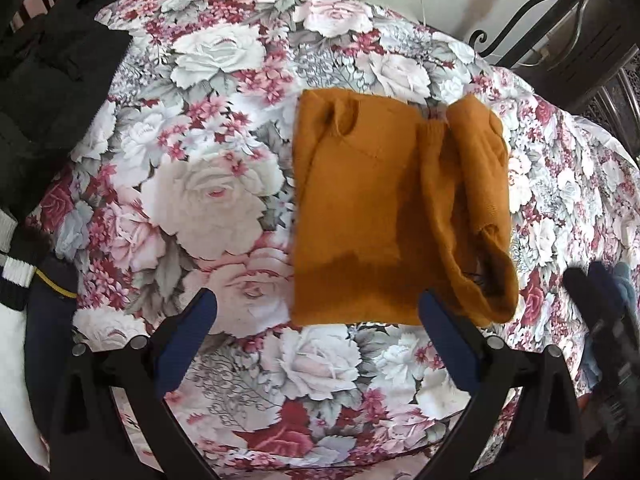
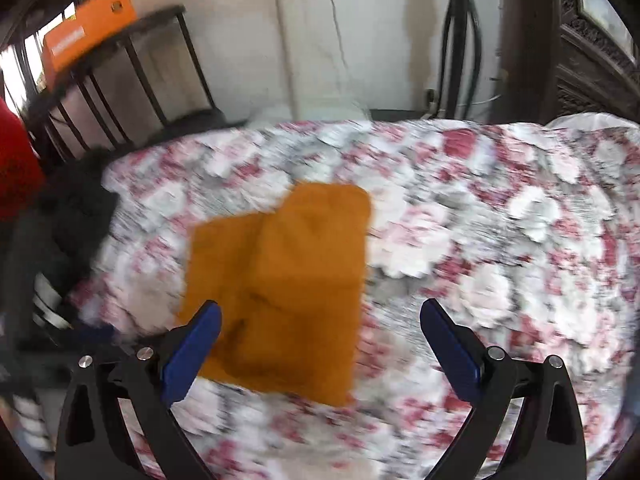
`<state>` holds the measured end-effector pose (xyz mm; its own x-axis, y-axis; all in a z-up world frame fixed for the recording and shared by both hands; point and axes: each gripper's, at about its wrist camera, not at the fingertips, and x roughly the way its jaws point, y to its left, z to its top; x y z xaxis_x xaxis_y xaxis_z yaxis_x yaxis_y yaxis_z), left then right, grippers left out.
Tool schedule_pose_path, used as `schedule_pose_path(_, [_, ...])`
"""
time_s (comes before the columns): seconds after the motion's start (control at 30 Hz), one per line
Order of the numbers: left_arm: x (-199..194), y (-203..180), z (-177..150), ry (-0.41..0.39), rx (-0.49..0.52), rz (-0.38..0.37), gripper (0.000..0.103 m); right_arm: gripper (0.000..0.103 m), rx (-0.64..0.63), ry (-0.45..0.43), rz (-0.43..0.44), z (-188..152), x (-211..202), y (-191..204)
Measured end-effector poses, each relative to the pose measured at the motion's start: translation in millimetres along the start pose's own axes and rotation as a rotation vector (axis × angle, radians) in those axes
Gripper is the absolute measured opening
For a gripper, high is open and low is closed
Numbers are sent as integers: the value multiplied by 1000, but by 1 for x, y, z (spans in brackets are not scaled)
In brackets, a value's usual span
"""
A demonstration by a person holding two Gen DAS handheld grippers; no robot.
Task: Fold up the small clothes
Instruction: 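Fold the held side over the cardigan with the right tool and release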
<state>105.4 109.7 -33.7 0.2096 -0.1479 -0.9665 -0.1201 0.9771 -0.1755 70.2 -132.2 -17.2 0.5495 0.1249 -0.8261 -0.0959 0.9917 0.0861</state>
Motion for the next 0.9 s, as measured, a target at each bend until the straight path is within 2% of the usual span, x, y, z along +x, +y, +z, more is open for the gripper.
schedule_pose_path(0.1, [9, -11, -1, 27, -53, -52, 98, 100, -39, 80, 7, -13, 10, -11])
schedule_pose_path(0.23, [16, -29, 0, 38, -88, -148, 98, 100, 3, 105, 41, -24, 12, -34])
schedule_pose_path(0.37, [21, -60, 6, 37, -61, -164, 98, 100, 105, 168, 118, -29, 18, -63])
schedule_pose_path(0.53, [36, -91, 7, 75, -37, -167, 98, 100, 206, 148, 211, -32, 20, -89])
schedule_pose_path(0.7, [48, -113, 8, 88, -2, -213, 96, 100, 329, 211, 285, -35, 41, -107])
schedule_pose_path(0.73, [51, -117, 9, 85, 3, -221, 86, 100, 355, 219, 306, -35, 44, -109])
schedule_pose_path(0.77, [52, -118, 9, 87, 9, -225, 64, 100, 390, 226, 339, -33, 47, -112])
schedule_pose_path(0.87, [60, -120, 9, 91, 23, -229, 34, 100, 397, 220, 339, -32, 48, -113])
schedule_pose_path(0.9, [60, -120, 9, 82, 24, -228, 30, 100, 398, 216, 334, -32, 47, -114])
